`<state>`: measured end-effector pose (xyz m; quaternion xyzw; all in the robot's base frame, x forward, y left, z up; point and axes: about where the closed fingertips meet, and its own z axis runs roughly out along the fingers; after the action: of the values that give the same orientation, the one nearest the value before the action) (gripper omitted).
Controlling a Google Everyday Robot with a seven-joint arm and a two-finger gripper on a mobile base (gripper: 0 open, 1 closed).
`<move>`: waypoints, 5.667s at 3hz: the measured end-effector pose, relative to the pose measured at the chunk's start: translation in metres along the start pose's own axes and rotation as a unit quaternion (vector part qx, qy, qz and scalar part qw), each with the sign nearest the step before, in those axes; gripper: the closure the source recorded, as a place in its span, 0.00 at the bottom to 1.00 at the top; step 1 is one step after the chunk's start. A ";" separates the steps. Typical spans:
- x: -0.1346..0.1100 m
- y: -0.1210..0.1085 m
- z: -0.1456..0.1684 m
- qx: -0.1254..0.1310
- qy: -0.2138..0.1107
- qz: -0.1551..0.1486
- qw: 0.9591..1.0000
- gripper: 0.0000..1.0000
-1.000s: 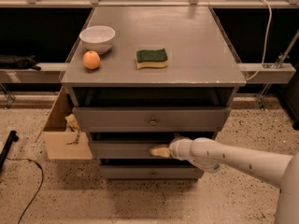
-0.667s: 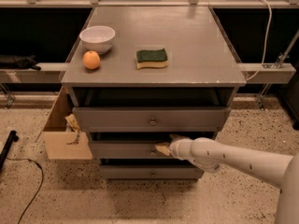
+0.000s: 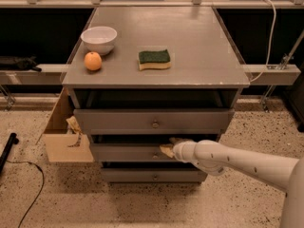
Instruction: Open middle drawer
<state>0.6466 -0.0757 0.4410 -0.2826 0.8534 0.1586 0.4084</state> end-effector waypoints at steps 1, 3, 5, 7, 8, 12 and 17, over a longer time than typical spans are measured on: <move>0.000 0.000 0.000 0.000 0.000 0.000 1.000 1.00; 0.015 0.009 -0.015 0.000 0.032 0.002 0.999 1.00; 0.011 0.009 -0.018 0.000 0.033 0.002 0.999 0.94; 0.011 0.009 -0.018 0.000 0.033 0.002 0.999 0.53; 0.011 0.009 -0.018 0.000 0.033 0.002 0.999 0.29; 0.021 -0.001 -0.016 0.014 0.031 -0.001 0.999 0.00; 0.013 0.027 -0.105 0.107 -0.052 -0.039 0.992 0.00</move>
Offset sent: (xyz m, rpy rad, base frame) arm 0.0000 0.0000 0.0000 0.0000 0.0000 0.0000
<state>0.5598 -0.1113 0.4969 -0.2613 0.8316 0.0650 0.4857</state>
